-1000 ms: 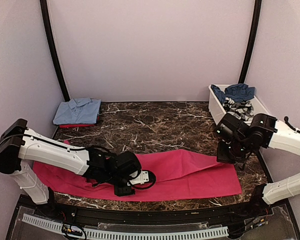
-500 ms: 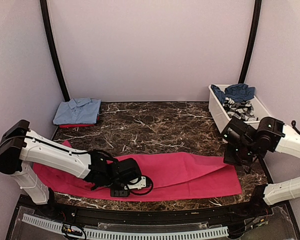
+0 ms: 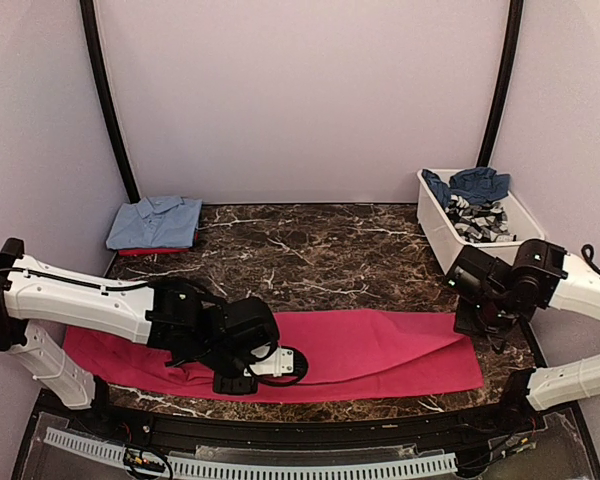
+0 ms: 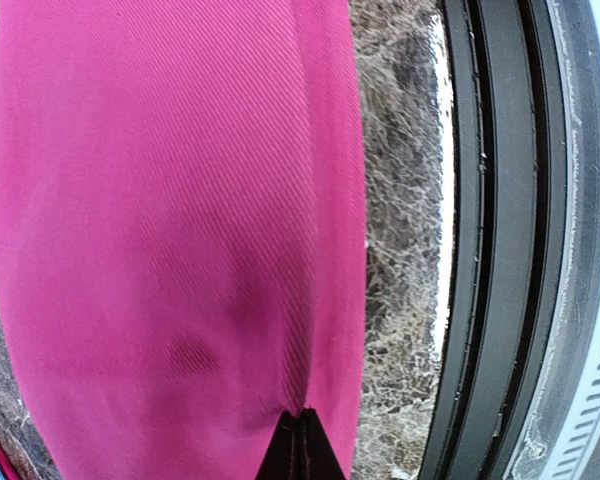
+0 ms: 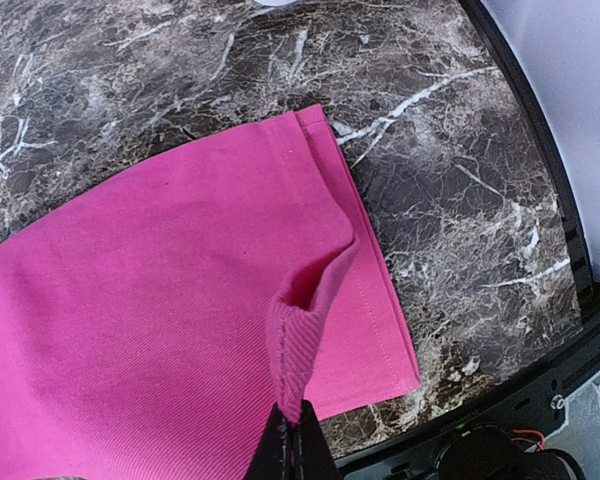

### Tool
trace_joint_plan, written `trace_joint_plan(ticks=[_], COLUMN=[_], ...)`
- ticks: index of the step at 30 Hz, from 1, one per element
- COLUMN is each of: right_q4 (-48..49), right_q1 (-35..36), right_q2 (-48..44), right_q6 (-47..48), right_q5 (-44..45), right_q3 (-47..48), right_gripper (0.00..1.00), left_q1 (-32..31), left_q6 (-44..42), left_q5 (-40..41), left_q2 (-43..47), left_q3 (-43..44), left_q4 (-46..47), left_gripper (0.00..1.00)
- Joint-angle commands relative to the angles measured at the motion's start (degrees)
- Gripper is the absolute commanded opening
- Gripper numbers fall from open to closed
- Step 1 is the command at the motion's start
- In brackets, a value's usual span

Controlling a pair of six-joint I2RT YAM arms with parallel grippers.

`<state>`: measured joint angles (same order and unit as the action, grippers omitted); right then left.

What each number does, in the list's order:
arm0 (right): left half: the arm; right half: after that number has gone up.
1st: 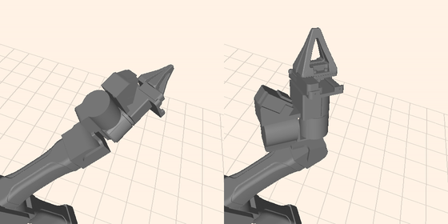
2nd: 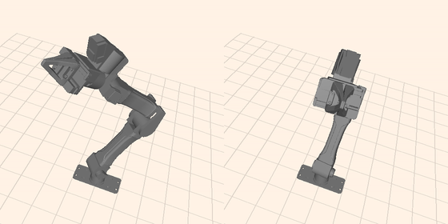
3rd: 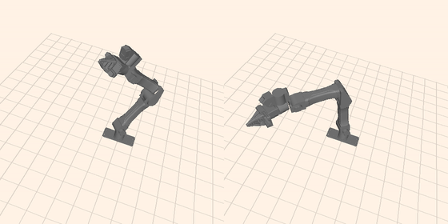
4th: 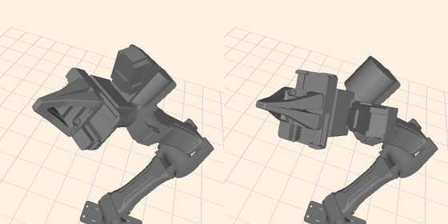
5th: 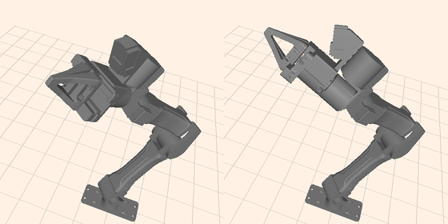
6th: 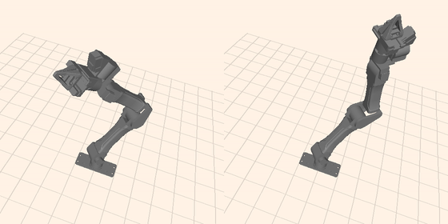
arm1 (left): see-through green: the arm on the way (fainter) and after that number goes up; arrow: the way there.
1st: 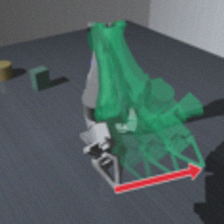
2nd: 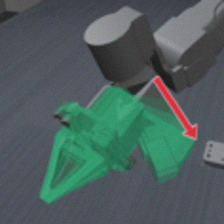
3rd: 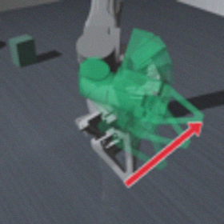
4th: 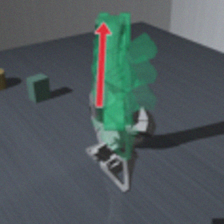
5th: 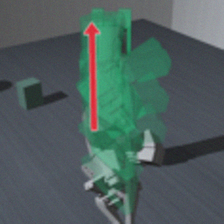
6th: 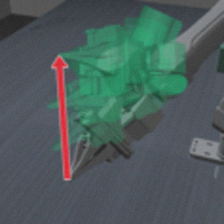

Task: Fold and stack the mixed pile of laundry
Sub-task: Fold the flattened trousers at the center of the board, then move the rectangle-folded trousers to the center of the board.

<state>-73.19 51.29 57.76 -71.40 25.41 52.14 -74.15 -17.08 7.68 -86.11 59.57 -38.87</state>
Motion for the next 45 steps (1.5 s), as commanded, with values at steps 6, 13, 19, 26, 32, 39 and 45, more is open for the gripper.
trace_joint_plan(ticks=[6, 13, 19, 26, 32, 39, 45], right_q4=[-0.1, -2.0, -5.6, -3.8, 5.5, 15.0, 21.5], right_q1=[0.4, 0.4, 1.6, 1.2, -7.1, -17.7, -23.4], right_q2=[1.2, 2.9, -0.7, -2.4, -1.9, 3.7, 7.3], right_q6=[-2.5, -5.0, -4.6, 6.4, 20.2, 20.7, 19.2], right_q5=[-1.4, -1.1, 2.1, 4.9, -2.3, -10.0, -13.7], right_q3=[-4.0, -3.0, 2.8, 10.4, 6.4, -1.0, -5.9], right_gripper=[0.00, 0.07, 0.62, 0.90, 0.87, 0.63, 0.52], left_q1=[-0.9, -1.1, -0.8, 6.9, 10.3, 11.3, 12.2], left_q6=[2.8, 3.6, 6.0, 11.4, 13.2, 14.2, 14.6], left_q5=[-5.5, -6.2, -5.0, -5.4, 0.6, 3.8, 2.3], left_q2=[-10.4, -11.2, -7.1, 4.1, 13.4, 11.8, 9.0], left_q3=[1.0, 0.2, 2.0, 4.3, 2.2, 3.4, 5.2], left_q4=[-4.0, -2.1, -0.7, 3.2, 11.9, 13.7, 14.8], left_gripper=[0.00, 0.00, 0.27, 0.57, 0.85, 0.86, 0.86])
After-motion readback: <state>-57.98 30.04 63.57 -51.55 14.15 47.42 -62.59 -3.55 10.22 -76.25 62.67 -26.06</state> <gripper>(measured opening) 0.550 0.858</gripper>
